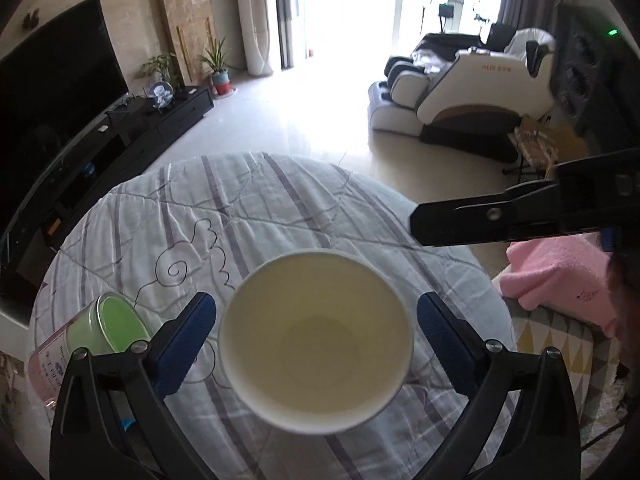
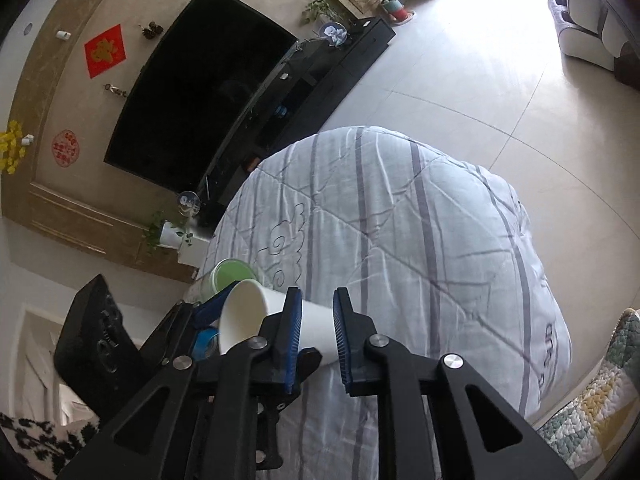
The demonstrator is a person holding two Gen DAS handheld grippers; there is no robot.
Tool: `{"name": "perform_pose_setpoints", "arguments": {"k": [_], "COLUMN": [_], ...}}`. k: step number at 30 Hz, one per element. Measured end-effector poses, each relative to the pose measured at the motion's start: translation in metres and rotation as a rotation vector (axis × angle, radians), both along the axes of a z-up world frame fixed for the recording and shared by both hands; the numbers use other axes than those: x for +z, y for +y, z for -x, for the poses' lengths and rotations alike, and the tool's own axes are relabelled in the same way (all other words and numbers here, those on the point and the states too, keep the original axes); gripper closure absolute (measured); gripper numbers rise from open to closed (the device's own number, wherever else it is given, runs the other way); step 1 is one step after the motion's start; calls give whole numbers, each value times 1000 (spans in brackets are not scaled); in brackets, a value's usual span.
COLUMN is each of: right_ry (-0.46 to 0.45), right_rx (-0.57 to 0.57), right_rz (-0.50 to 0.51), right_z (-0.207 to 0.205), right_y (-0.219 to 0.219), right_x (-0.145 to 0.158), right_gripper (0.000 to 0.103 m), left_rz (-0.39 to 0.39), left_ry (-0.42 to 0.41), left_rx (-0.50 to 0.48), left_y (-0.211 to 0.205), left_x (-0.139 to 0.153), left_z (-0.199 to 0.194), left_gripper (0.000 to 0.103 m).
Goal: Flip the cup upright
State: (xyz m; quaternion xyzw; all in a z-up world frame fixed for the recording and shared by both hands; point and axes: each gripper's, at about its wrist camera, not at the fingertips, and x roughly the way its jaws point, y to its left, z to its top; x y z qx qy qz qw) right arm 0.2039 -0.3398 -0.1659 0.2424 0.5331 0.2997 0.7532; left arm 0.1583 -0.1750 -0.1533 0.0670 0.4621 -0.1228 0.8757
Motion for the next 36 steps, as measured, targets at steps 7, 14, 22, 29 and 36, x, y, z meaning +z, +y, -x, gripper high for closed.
{"name": "perform_pose_setpoints", "arguments": {"k": [7,14,22,29,36], "right_ry": [-18,-44,-70,-79,-99], "right_rx": [-37,-99,-162,-247,-249], "right_rz": [7,13,128,315,396], "right_z": [19,39,81,123,154], "right_y": [-9,-28,-24,-4,15], "right_x": [20,51,89,100,104], "right_gripper": [85,75,67,48,31], "left_rz": [15,19,-4,-3,4], "left_ry": [22,40,39,64,81], "left_rx": [28,57,91,134,159], "left_y": [1,6,15,33,45], "left_x": [17,55,103,112,111], "left_z": [-1,2,45,88,114], "left_gripper": [1,1,1,1,0]}}
